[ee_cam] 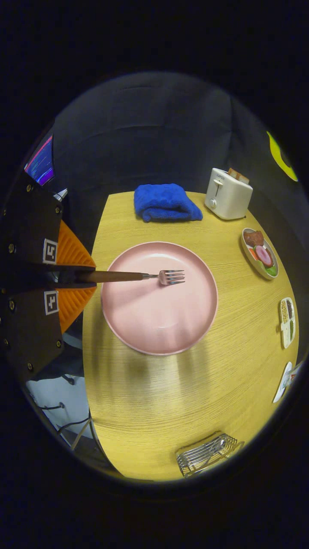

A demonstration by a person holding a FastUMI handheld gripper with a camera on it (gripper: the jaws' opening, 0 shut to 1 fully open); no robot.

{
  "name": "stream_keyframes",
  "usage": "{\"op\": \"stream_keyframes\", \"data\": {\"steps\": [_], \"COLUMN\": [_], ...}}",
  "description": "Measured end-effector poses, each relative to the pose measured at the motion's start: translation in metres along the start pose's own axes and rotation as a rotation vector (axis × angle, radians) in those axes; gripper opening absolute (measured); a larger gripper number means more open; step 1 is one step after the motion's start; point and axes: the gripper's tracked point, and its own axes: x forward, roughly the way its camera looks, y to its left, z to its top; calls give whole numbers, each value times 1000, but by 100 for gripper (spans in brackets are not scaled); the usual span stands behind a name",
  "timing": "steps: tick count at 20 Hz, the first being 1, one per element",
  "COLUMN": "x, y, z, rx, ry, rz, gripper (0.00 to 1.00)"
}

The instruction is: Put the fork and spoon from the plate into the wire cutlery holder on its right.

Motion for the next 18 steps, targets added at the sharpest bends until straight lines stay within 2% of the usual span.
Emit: {"op": "stream_keyframes", "data": {"steps": [6,18], "x": [-21,-67], "y": [-2,-10], "z": [21,49], "rx": [53,197], "ry": [-70,-195], "rz": [19,110], "gripper": [8,8]}}
